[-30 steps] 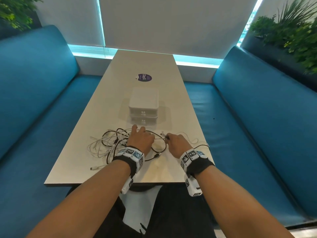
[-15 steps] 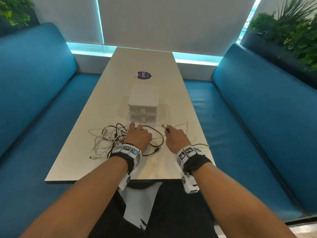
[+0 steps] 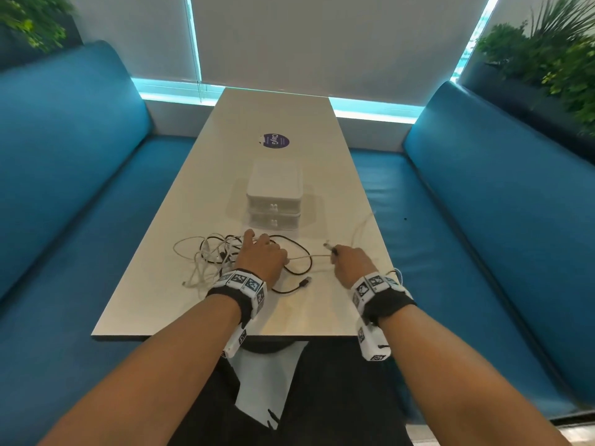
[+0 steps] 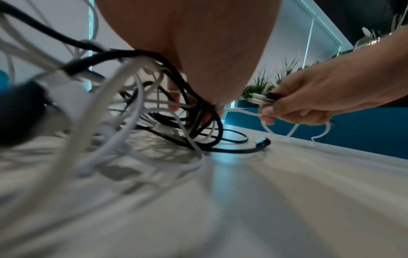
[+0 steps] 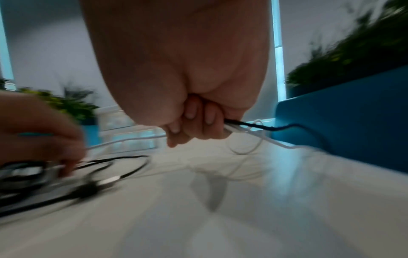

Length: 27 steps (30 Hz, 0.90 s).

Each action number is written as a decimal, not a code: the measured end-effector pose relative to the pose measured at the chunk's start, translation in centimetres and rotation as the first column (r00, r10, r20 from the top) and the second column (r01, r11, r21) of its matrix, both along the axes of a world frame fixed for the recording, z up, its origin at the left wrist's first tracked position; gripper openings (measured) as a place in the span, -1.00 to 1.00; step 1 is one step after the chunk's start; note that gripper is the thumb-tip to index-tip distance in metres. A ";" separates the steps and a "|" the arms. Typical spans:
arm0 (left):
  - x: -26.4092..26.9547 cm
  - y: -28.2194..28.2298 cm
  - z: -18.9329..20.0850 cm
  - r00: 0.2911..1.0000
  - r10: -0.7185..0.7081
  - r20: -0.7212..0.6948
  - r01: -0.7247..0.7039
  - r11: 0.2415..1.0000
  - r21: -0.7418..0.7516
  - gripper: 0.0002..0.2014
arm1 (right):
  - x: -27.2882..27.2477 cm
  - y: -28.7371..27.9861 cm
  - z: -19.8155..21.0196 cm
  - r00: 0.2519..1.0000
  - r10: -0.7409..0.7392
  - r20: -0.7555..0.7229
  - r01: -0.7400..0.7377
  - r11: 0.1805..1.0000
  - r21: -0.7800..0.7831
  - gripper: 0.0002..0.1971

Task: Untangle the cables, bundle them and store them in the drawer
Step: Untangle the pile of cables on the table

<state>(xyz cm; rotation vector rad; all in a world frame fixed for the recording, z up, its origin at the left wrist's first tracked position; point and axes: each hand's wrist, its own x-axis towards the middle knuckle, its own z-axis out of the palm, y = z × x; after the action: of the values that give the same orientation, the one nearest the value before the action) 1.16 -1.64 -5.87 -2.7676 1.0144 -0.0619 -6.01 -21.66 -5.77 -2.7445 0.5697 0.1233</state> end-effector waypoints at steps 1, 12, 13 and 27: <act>0.2 0.2 0.0 1.000 0.008 -0.016 -0.007 1.000 0.020 -0.75 | -0.4 -1.5 0.1 0.998 -0.065 -0.013 0.065 0.998 -0.001 -0.75; -0.8 -1.2 -0.2 0.998 -0.055 -0.012 0.055 0.998 0.029 -0.78 | 0.0 2.1 -0.9 0.986 0.136 0.093 -0.137 0.990 0.010 -0.75; -0.9 -1.2 -0.1 0.998 -0.056 -0.012 0.057 0.998 0.025 -0.78 | 0.3 3.0 -1.1 0.979 0.184 0.088 -0.186 0.982 0.016 -0.76; -1.5 -1.9 -0.3 0.996 -0.093 -0.011 0.091 0.993 -0.074 -0.78 | -0.6 1.7 -0.5 0.997 0.071 0.005 -0.071 0.997 0.012 -0.82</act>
<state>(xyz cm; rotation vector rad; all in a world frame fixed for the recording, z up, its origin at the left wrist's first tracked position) -0.32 -3.59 -6.22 -2.7885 1.1657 -0.0945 -6.59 -19.96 -6.24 -2.7530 0.4684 0.1372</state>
